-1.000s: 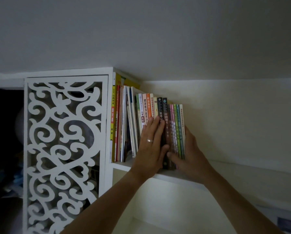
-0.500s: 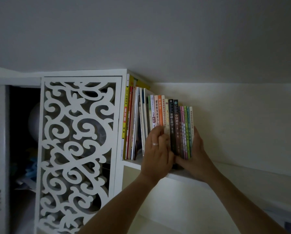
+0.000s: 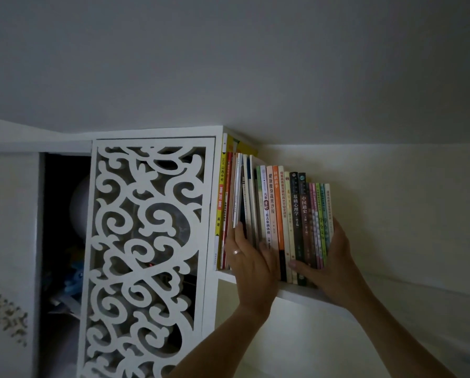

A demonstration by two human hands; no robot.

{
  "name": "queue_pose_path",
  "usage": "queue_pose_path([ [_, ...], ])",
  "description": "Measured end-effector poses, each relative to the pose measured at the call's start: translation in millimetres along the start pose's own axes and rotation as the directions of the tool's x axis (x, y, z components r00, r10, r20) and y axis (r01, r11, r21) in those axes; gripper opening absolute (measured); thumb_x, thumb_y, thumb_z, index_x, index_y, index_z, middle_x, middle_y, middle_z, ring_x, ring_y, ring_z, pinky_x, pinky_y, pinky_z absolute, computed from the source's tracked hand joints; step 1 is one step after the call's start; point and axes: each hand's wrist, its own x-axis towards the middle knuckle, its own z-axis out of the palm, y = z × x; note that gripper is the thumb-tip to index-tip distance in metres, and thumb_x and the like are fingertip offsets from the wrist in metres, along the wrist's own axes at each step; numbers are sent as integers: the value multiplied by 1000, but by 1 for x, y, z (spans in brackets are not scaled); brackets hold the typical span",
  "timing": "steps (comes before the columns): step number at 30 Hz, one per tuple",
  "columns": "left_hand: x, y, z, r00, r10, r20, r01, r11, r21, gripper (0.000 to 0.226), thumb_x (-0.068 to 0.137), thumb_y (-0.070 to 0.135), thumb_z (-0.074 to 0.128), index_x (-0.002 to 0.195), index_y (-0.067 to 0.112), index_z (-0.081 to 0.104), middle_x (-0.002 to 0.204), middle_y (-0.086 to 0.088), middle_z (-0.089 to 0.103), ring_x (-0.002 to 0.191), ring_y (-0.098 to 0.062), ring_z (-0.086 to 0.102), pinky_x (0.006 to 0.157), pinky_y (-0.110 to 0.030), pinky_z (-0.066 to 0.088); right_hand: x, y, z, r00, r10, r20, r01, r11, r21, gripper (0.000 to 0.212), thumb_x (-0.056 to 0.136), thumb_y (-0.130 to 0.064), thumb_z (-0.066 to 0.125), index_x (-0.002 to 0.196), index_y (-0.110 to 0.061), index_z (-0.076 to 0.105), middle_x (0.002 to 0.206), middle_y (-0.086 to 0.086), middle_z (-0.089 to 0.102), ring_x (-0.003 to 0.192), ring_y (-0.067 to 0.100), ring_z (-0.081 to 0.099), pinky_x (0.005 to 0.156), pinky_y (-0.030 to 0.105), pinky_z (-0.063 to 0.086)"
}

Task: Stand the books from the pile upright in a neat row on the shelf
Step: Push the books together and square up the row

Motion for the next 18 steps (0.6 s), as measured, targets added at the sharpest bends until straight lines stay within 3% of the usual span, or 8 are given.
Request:
queue_pose_path([
  [2,-3,0,-4,997,-6,78,8,1000,-29,48,110,32,41,154,15,32,143,7,45,133,-2,47,107,-11,41,-1,0,0,1000,4,-4,-4,1000,-12,140,50,-66,91,158,-39,6,159,-3,29,142,23,40,107,57,47],
  [3,-3,1,-7,993,-32,116,38,998,-51,43,111,36,37,149,17,36,131,12,53,121,0,56,96,-9,48,-1,0,1,1000,3,-4,-3,1000,-20,140,52,-61,93,158,-38,5,159,-3,28,142,23,40,108,55,46],
  [6,10,2,-6,965,-182,188,202,975,-94,26,111,38,34,121,19,48,99,10,64,88,-8,69,76,-29,62,-2,-1,2,1000,-14,-9,14,999,-30,136,58,-50,95,158,-37,3,160,-3,25,143,23,37,111,52,44],
  [9,28,0,-7,924,-245,293,323,910,-260,42,108,45,31,129,15,49,107,4,72,94,-6,74,77,-30,64,-3,-2,1,1000,-11,-9,11,999,-41,136,60,-48,94,158,-37,1,160,-3,23,143,23,36,112,50,43],
  [11,31,-3,-10,920,-234,315,327,901,-284,38,108,42,34,129,15,52,107,3,73,96,-9,75,80,-35,65,-5,-3,0,1000,-9,-2,9,999,-36,136,60,-50,94,158,-38,-1,161,-4,22,144,24,36,113,51,42],
  [15,30,-9,-20,963,-180,203,217,960,-178,24,105,41,47,119,23,56,103,10,72,90,-5,74,74,-34,65,-5,-6,-1,1000,1,2,-1,999,-51,135,61,-48,94,158,-36,0,160,-2,22,142,25,38,111,51,44],
  [18,28,-5,-28,986,-113,123,126,986,-108,31,104,40,54,130,23,54,114,11,70,92,-1,73,71,-28,65,-6,-7,-2,1000,20,3,-19,997,-71,136,60,-51,93,158,-36,0,160,-1,23,143,26,37,112,53,43],
])
